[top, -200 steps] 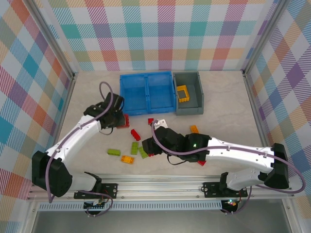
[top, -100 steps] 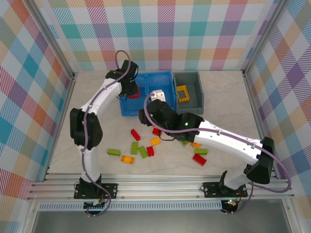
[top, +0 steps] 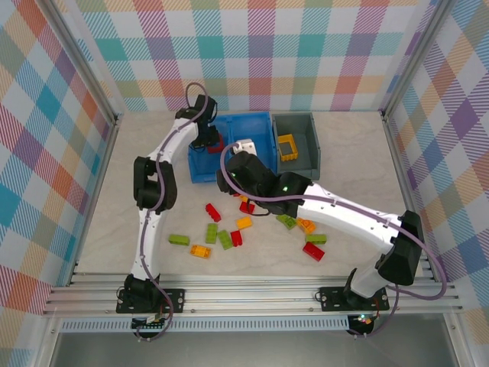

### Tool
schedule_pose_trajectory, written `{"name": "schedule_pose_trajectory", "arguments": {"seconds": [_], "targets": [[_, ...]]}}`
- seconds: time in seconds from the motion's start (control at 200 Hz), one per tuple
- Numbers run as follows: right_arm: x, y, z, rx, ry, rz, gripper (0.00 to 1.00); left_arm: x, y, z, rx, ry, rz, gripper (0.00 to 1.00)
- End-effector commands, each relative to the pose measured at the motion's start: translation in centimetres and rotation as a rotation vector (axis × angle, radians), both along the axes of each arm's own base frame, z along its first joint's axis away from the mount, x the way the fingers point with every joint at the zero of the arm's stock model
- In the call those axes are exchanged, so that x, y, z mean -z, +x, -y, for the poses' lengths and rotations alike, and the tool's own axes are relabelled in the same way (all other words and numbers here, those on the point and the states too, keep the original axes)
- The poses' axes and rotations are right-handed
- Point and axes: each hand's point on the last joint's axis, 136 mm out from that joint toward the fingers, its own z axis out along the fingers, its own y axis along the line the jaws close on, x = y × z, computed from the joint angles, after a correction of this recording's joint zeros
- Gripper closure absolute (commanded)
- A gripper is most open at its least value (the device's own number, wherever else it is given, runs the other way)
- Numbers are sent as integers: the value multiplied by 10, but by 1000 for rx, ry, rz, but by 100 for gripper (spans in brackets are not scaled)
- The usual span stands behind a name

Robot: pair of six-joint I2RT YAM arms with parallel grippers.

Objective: Sort the legos into containers by color

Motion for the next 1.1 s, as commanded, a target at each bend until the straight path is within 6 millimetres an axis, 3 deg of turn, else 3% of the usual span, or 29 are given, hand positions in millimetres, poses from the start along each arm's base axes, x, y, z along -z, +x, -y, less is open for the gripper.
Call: {"name": "schedule_pose_trajectory", "arguments": {"seconds": [0.0,0.105,0.18,0.3,0.46,0.64,0.76,0.89,0.99,1.095], "targets": [[1,3,-3,1,25,-13,37,-1,12,13,18,-74,24,85],[9,4,0,13,25,-36,37,6,13,16,17,-89,13,81],[14,4,2,16,25,-49,37,6,12,17,22,-94,8,68],[18,2,7,20,18,-59,37,-8,8,18,27,-107,18,55],[26,-4,22,43,5,-79,37,-51,-3,13,9,-119,73,51],[32,-11,55,110,-1,-124,37,-118,-29,3,-33,-146,187,44],[41,-16,79,181,-10,-187,36,-158,-61,4,-25,-164,264,40],[59,-21,108,274,-13,-271,36,-193,-116,21,40,-216,346,38],[69,-25,130,311,-18,-312,36,-205,-172,43,134,-255,389,36],[74,-30,142,288,-59,-317,36,-204,-235,52,182,-269,390,34]]}}
